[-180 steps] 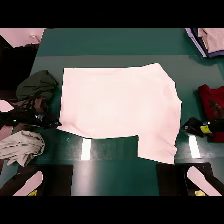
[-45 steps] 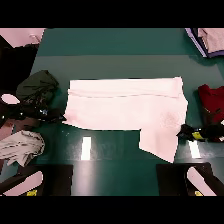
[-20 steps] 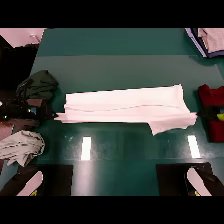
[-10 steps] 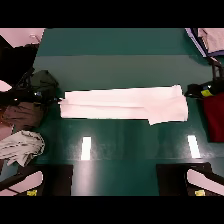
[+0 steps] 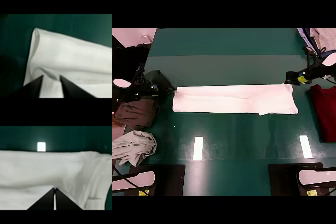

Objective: Fold the shirts.

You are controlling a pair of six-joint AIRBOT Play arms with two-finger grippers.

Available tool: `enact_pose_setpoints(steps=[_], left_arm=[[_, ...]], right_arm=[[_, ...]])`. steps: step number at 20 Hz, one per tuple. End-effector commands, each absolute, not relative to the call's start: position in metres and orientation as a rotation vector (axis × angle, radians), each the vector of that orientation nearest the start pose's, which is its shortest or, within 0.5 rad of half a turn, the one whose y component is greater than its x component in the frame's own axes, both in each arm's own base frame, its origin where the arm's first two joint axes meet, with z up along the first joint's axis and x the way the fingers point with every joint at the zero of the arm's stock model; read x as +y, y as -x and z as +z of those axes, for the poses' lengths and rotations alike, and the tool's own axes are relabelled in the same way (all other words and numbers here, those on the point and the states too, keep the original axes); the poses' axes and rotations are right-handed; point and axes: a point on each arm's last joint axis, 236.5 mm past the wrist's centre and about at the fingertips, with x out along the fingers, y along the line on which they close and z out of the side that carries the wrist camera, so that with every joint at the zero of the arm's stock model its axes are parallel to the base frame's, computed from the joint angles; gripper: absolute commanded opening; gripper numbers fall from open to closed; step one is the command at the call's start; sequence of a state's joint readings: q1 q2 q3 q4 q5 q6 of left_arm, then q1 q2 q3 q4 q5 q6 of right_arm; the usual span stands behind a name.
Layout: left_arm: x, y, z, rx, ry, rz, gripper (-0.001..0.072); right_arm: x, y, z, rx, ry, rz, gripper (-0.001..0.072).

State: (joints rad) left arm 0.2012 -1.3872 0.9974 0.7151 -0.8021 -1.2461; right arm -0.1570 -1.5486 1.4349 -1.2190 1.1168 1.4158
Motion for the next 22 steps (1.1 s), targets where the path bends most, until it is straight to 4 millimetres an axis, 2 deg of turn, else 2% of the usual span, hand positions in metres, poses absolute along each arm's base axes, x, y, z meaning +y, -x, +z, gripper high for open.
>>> enact_pose_setpoints(steps=[1, 2, 4, 6, 7, 8, 9, 10, 12, 15, 19, 22], left_arm=[[-0.036, -0.474, 0.006, 0.861, 0.809, -0.152, 0.0612], [-0.039, -0.476, 0.01, 0.853, 0.841, -0.16, 0.0612], [-0.051, -0.468, 0.013, 0.888, 0.864, -0.207, 0.0611], [-0.069, -0.451, 0.011, 0.954, 0.823, -0.305, 0.061], [-0.078, -0.442, 0.011, 0.989, 0.817, -0.35, 0.0525], [-0.084, -0.435, 0.012, 1.011, 0.809, -0.385, 0.0273], [-0.088, -0.43, 0.012, 1.023, 0.787, -0.419, 0.002], [-0.092, -0.426, 0.013, 1.034, 0.776, -0.444, 0.0034], [-0.098, -0.418, 0.014, 1.062, 0.781, -0.477, 0.0033], [-0.106, -0.405, 0.014, 1.107, 0.786, -0.523, 0.0026], [-0.116, -0.392, 0.015, 1.155, 0.777, -0.572, 0.0025], [-0.135, -0.389, 0.013, 1.169, 0.739, -0.602, 0.0025]], right_arm=[[0.012, -0.497, 0.012, 1.102, -0.4, 0.132, 0.0427], [0.015, -0.499, 0.018, 1.091, -0.469, 0.151, 0.0473], [0.014, -0.489, 0.027, 1.105, -0.517, 0.21, 0.0473], [-0.004, -0.463, 0.025, 1.182, -0.513, 0.229, 0.0473], [-0.015, -0.449, 0.022, 1.231, -0.531, 0.234, 0.0473], [-0.027, -0.437, 0.019, 1.268, -0.545, 0.234, 0.0474], [-0.041, -0.427, 0.015, 1.295, -0.573, 0.226, 0.0535], [-0.053, -0.421, 0.01, 1.316, -0.603, 0.211, 0.0649], [-0.069, -0.408, -0.004, 1.369, -0.659, 0.2, 0.0656], [-0.079, -0.403, -0.029, 1.412, -0.686, 0.227, 0.0654], [-0.075, -0.4, -0.064, 1.467, -0.696, 0.291, 0.0653], [-0.056, -0.409, -0.073, 1.442, -0.784, 0.392, 0.0653]])
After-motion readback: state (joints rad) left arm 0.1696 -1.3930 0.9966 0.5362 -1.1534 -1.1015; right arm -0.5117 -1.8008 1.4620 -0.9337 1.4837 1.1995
